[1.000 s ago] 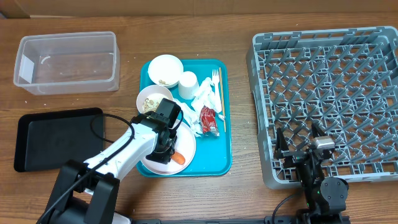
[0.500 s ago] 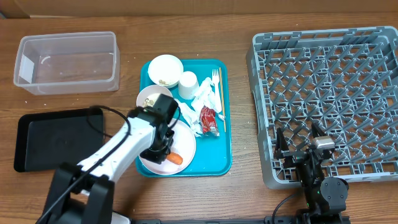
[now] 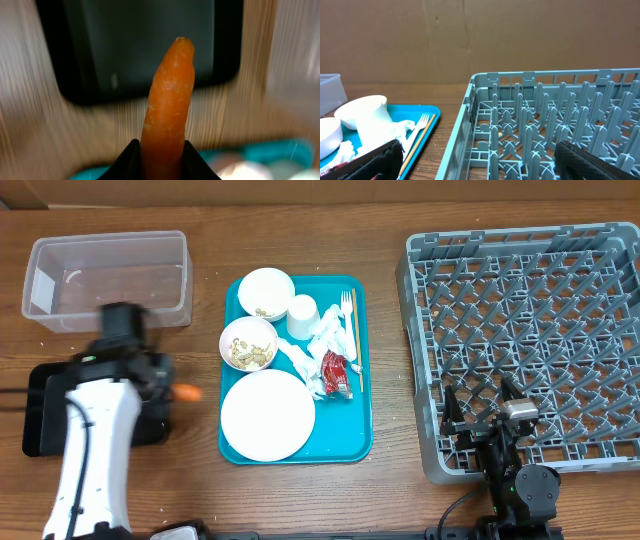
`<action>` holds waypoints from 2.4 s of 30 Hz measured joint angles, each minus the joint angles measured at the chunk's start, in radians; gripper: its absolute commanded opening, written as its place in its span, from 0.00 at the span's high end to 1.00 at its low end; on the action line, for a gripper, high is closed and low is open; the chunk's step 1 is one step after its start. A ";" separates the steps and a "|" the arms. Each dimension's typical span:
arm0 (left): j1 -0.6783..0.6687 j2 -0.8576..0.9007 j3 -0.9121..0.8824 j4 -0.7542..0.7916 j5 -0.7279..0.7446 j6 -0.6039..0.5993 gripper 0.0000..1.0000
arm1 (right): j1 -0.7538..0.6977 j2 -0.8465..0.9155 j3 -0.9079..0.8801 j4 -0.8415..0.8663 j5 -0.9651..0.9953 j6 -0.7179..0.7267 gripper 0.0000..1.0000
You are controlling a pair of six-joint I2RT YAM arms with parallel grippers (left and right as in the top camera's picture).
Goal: Sort waste into correct bins and load items into the dishwasher rack
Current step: 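Carry the carrot left and release it onto the black tray, then move the left gripper to the peanut bowl and grasp its rim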
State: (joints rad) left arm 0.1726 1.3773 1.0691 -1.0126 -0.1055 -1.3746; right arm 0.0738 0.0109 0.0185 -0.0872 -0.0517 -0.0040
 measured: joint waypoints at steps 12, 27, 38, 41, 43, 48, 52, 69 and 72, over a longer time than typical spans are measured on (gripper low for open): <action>0.391 0.260 0.002 0.188 -0.056 0.102 0.41 | 0.000 0.000 0.000 0.000 0.000 0.000 0.00; 0.399 0.233 0.126 -0.019 -0.016 0.229 0.00 | 0.000 0.000 0.000 0.000 0.000 0.000 0.00; 0.074 -0.012 0.270 -0.097 0.124 0.515 0.00 | 0.000 0.000 0.000 0.000 0.000 0.000 0.00; -0.112 0.009 0.261 -0.036 0.124 0.623 0.00 | 0.000 0.000 0.000 0.000 0.000 0.000 0.00; -0.233 0.040 0.250 -0.004 0.093 0.671 0.00 | 0.000 0.000 0.000 0.000 0.000 0.000 0.00; -0.425 0.170 0.233 0.050 -0.009 0.729 0.00 | 0.000 0.000 0.000 0.000 0.000 0.001 0.00; -0.477 0.285 0.229 0.112 -0.053 0.789 0.01 | 0.000 0.000 0.000 0.000 0.000 0.000 0.00; -0.512 0.488 0.225 0.288 0.035 1.175 0.18 | 0.000 0.000 0.000 0.000 0.000 0.001 0.00; -0.512 0.501 0.225 0.286 0.054 1.208 0.33 | 0.000 0.000 0.000 0.000 0.000 0.001 0.00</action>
State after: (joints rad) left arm -0.3389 1.8782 1.2945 -0.7265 -0.0517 -0.1669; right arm 0.0738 0.0109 0.0185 -0.0872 -0.0513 -0.0032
